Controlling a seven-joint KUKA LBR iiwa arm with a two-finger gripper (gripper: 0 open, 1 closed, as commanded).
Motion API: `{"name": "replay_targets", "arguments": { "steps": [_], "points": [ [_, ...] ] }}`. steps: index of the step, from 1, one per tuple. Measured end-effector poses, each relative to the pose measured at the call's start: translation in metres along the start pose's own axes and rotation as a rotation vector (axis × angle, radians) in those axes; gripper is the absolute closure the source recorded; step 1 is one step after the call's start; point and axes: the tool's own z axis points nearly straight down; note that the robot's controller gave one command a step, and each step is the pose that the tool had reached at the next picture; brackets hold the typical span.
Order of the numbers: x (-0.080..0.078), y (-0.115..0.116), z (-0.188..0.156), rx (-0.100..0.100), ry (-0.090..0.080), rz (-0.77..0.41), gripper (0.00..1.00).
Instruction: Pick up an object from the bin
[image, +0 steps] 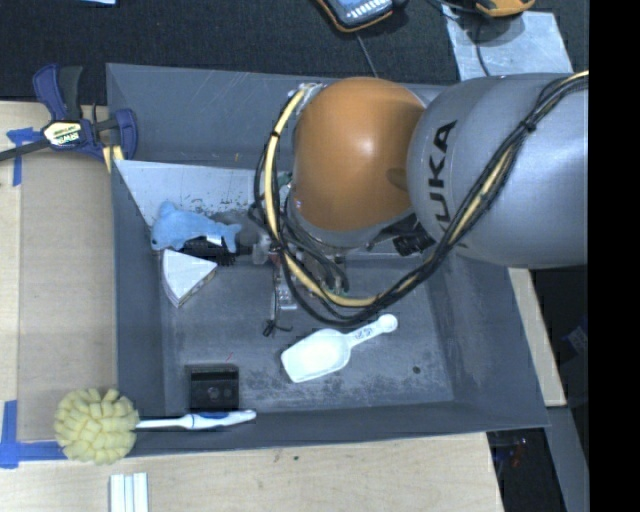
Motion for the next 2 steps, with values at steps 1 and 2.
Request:
{"name": "replay_targets", "arguments": {
  "steps": [1,2],
  "points": [
    [-0.001,-0.001,-0.005,-0.002,-0.008,0.004,0.0],
    [0.034,0.036,0.123,-0.001,-0.009,-0.232,0.0]
  ]
}}
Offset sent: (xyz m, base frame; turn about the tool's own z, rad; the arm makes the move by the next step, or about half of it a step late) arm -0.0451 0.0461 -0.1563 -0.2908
